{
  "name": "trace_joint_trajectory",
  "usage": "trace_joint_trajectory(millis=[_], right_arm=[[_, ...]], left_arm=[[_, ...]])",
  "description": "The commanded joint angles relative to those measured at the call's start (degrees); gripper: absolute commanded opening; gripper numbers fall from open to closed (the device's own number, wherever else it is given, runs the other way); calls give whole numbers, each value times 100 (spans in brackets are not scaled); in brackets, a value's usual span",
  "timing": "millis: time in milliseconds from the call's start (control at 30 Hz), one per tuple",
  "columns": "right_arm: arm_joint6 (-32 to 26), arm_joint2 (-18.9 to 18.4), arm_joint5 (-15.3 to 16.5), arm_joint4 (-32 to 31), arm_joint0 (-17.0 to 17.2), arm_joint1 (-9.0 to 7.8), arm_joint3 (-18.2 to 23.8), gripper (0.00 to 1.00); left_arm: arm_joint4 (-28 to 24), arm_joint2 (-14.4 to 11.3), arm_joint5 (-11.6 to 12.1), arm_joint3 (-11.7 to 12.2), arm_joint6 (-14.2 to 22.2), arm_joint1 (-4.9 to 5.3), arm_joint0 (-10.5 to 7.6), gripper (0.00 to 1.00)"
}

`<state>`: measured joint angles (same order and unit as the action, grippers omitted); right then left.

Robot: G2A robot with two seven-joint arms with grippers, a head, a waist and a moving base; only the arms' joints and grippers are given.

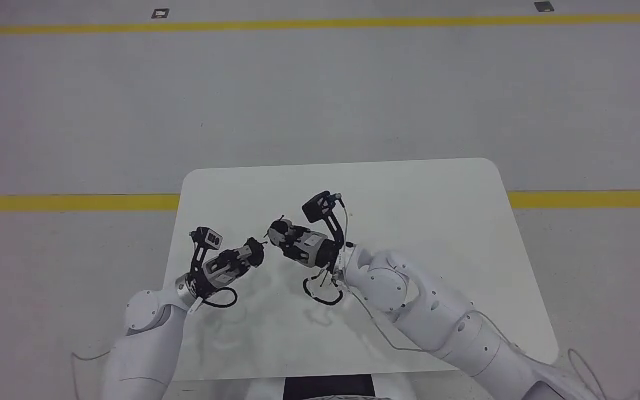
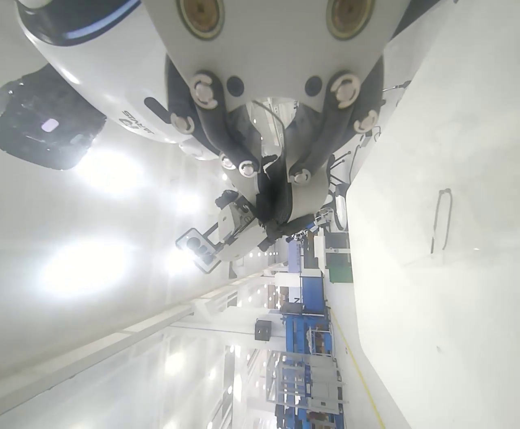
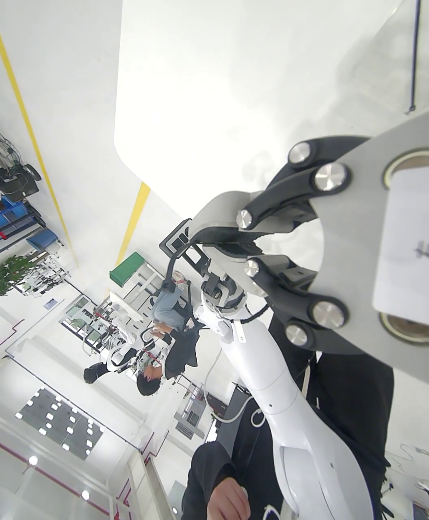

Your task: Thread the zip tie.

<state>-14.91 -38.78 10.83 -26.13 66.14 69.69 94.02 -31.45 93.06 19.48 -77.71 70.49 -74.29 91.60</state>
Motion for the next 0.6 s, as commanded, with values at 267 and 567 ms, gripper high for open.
trace_joint_trajectory(millis=[267, 567], right_arm=[[0, 0, 0, 0, 0, 0, 0, 0], [-133, -25, -437, -366, 94, 21, 110, 0]], left_arm=[[0, 0, 0, 0, 0, 0, 0, 0], [0, 0, 0, 0, 0, 0, 0, 0]])
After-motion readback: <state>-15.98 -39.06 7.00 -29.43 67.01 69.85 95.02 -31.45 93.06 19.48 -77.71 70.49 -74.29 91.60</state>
